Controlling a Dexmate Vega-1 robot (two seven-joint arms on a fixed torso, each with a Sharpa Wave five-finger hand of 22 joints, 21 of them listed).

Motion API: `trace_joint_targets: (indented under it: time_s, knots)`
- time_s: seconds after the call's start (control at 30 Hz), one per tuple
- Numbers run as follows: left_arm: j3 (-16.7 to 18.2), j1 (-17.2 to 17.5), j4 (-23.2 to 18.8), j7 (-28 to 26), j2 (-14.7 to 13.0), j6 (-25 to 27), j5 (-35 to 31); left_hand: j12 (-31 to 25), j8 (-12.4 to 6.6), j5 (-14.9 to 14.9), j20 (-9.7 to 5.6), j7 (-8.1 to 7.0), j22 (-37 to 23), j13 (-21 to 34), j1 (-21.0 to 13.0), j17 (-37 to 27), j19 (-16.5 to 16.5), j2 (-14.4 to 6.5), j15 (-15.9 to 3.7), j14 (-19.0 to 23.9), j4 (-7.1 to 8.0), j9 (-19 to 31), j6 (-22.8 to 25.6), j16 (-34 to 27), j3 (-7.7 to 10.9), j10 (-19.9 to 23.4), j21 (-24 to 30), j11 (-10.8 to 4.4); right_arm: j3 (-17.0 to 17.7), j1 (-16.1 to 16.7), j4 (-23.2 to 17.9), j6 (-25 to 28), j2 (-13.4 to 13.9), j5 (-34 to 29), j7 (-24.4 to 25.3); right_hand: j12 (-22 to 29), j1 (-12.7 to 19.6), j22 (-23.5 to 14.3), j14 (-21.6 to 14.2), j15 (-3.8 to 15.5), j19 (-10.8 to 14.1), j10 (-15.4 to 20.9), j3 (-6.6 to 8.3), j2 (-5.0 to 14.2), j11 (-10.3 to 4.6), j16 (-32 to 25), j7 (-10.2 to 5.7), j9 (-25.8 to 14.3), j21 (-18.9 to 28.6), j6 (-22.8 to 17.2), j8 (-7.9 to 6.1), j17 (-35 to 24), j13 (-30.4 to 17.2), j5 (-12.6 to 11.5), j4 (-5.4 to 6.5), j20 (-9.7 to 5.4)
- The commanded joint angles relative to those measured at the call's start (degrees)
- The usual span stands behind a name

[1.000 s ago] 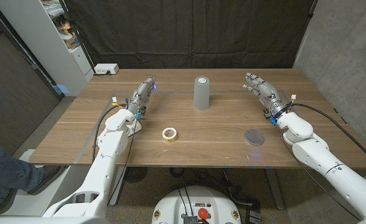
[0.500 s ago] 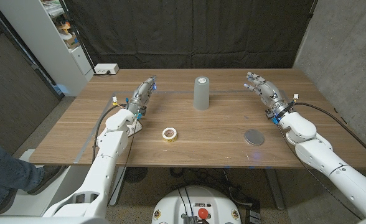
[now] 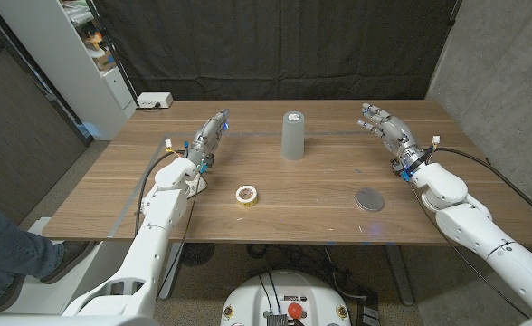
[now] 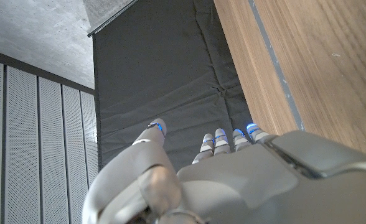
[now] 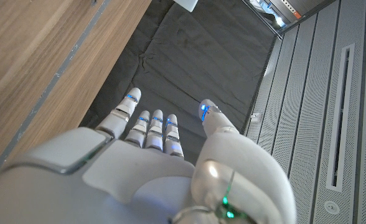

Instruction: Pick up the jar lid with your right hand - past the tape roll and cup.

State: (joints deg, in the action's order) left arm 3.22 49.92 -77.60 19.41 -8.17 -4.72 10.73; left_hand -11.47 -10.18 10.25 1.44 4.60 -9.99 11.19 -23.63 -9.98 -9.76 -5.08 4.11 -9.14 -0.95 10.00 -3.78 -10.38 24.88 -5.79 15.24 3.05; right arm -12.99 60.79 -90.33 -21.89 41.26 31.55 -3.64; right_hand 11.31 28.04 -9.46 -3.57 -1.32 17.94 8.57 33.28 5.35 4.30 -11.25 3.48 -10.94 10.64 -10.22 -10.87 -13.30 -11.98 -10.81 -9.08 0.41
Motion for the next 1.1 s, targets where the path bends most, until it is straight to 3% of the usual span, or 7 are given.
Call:
trace_joint_targets:
  time_s: [0.03,1.1]
  knots:
    - [-0.39,0.36,-1.26,-0.41,-0.16,0.63,-0.29,-0.29,-0.31,0.39,0.48,0.04,-0.21,0.06,0.05,-0.21,-1.76,-0.55,0.01,-0.59,-0.46,0.20,-0.50,-0.13,0.05,-0.57,-0.23,0.16,1.58,2.42,-1.70,-0.57,1.63,-0.78,0.39,0.03,0.33,-0.22,-0.06,0.04,-0.30,0.00,-0.30,0.17,0.06,-0.22,-0.19,-0.01,0.02,-0.05,-0.27,-0.14,-0.08,-0.28,-0.14,0.02]
    - [-1.64,-0.36,-1.82,-0.61,-0.75,1.61,-1.03,-0.29,-0.33,0.42,0.54,0.06,-0.25,0.01,0.12,-0.19,-1.88,-0.74,-0.02,-0.79,-0.98,0.20,-0.63,-0.12,0.02,-0.81,-0.89,0.15,4.91,6.97,-3.58,-2.80,4.46,-4.52,1.25,0.17,1.05,-0.21,-0.18,0.56,-0.54,0.19,-0.26,-0.07,-0.55,-0.28,-0.39,0.01,0.08,-0.19,-0.34,0.39,0.12,-0.35,-0.41,-0.05]
